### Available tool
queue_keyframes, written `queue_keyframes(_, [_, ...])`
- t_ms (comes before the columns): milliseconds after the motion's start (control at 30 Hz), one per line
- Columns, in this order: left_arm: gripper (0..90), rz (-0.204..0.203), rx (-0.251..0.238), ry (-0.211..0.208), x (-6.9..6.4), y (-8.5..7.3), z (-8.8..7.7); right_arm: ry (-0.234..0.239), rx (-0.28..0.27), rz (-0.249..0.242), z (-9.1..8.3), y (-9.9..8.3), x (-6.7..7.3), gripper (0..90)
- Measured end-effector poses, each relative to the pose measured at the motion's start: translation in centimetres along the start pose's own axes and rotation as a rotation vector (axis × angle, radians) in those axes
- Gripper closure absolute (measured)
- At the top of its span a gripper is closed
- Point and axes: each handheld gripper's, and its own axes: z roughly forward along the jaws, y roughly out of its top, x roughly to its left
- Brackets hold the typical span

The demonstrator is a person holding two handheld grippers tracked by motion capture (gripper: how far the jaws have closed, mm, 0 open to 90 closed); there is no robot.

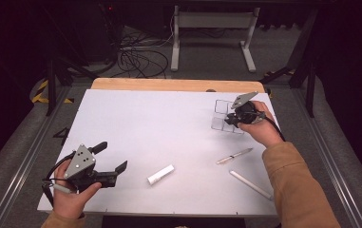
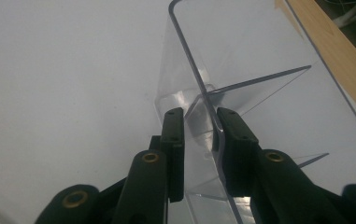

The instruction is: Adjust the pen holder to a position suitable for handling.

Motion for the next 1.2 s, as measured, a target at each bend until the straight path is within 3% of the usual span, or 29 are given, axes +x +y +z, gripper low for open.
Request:
queue_keyframes(167, [11.2,-0.001,0.0,0.0,0.0,0.0,0.0,0.041,-0.006,-0.013,-0.2,0.3,0.1,87.2])
queue_keyframes(300, [11.1,0.0,-0.002,0.0,0.0,0.0,0.0,0.045,0.005,-0.057,-0.3,0.9,0.6,88.4])
queue_keyframes(433, [11.2,-0.004,-0.002,-0.001,0.0,0.0,0.0,0.061,-0.034,-0.074,-1.1,2.1,1.2,88.5])
queue_keyframes(733, [11.1,0.001,-0.001,-0.006,0.0,0.0,0.0,0.172,-0.091,-0.186,-1.6,5.8,4.6,88.5])
queue_keyframes(1200, [11.1,0.001,0.002,-0.013,-0.2,0.0,0.2,0.327,-0.097,-0.295,0.7,8.9,9.6,88.4])
